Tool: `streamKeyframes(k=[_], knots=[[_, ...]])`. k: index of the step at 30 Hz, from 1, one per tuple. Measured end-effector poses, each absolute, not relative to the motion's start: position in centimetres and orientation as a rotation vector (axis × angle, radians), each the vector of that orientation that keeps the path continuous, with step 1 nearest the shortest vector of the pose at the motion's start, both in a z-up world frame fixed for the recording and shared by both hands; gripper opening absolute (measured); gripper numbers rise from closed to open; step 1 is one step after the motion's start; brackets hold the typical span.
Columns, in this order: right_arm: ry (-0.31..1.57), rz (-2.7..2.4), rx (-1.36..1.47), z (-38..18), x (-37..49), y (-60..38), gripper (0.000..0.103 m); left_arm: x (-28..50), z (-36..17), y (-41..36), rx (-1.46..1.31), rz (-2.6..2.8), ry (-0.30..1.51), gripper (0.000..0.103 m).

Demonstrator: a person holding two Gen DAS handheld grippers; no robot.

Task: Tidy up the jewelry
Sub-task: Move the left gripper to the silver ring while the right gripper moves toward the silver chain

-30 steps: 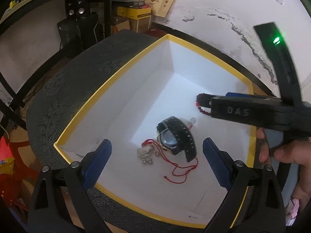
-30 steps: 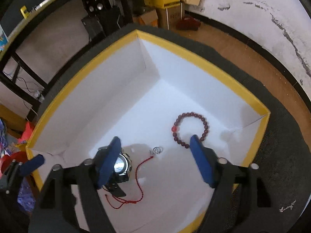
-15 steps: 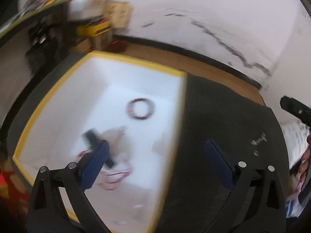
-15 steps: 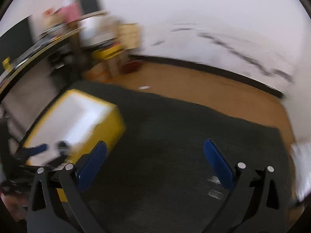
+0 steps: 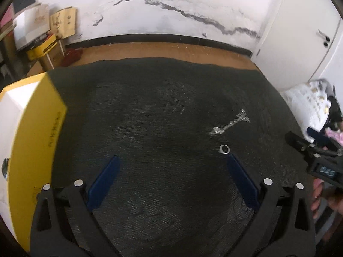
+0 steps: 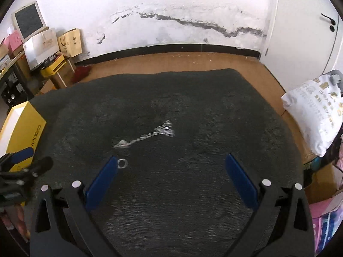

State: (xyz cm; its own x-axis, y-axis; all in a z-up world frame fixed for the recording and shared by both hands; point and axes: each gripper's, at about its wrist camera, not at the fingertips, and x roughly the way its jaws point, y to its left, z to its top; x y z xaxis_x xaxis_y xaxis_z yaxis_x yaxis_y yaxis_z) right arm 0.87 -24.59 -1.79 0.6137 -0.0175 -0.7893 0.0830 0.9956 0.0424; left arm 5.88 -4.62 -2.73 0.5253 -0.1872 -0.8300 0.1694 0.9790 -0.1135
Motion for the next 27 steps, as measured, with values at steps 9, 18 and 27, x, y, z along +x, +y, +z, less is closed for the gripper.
streamKeyframes(k=[9,18,27], knots=[[0.888,-0.093,0.161,-1.1,-0.1,-29.1,0.097,6.5,-7.1,-10.8,0.094,-0.245,1.012,0.097],[0.918,-0.073,0.207,-1.7,0.1,-30.4,0.097,8.0,-10.2,-13.7,0.122,-0.223,1.027,0.097],[0.933,-0.076,0.219,-1.9,0.7,-30.7,0.097,8.9,-11.5,-14.6,0.139,-0.201,1.012,0.097]])
